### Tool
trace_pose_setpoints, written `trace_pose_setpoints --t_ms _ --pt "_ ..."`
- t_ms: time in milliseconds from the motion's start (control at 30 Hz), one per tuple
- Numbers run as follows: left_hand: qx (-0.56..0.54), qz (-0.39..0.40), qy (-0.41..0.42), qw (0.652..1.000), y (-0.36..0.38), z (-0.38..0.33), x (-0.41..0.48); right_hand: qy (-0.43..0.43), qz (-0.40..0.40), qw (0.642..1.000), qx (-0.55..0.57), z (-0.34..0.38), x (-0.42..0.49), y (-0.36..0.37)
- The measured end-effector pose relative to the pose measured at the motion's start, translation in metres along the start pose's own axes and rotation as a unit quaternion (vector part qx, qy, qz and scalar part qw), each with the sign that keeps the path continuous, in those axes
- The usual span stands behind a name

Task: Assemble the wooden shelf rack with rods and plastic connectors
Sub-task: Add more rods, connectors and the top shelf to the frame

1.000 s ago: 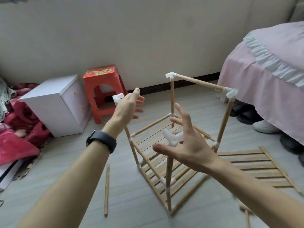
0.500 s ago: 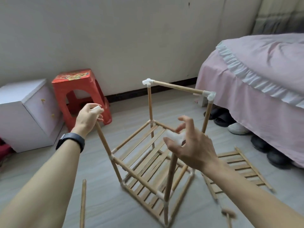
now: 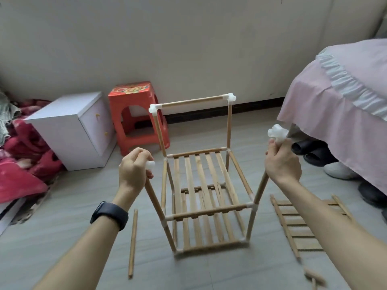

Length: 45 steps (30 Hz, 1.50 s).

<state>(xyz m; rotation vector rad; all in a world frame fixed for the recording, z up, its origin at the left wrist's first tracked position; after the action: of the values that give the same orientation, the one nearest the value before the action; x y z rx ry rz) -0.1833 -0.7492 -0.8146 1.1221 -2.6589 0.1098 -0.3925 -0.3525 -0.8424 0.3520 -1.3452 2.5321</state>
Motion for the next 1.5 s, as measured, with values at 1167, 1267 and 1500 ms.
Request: trace_pose_setpoints --t_ms 1167,1267,1500 --pt "-0.122 -0.068 0.007 0.990 0.028 0.022 0.025 -0.015 0.064 0.911 0.406 0.004 -0.018 0.063" --pt "-0.113 -0.078 0.003 0.990 0.027 0.022 0.020 0.004 0.055 0.921 0.385 0.007 -0.021 0.060" --pt "-0.044 -0.077 -0.046 0.995 0.022 0.020 0.008 0.039 0.105 0.943 0.313 0.006 -0.028 0.053"
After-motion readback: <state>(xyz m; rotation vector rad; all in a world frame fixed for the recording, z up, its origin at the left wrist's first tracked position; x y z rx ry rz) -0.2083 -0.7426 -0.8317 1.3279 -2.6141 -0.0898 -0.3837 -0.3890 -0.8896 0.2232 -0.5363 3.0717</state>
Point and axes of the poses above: each hand's wrist, its own x-axis towards the middle knuckle, its own y-axis out of the palm, z = x × y, the point moved 10 cm from there along x, towards the middle knuckle, and after that the axes turned 15 degrees about -x, right-handed, at the moved point
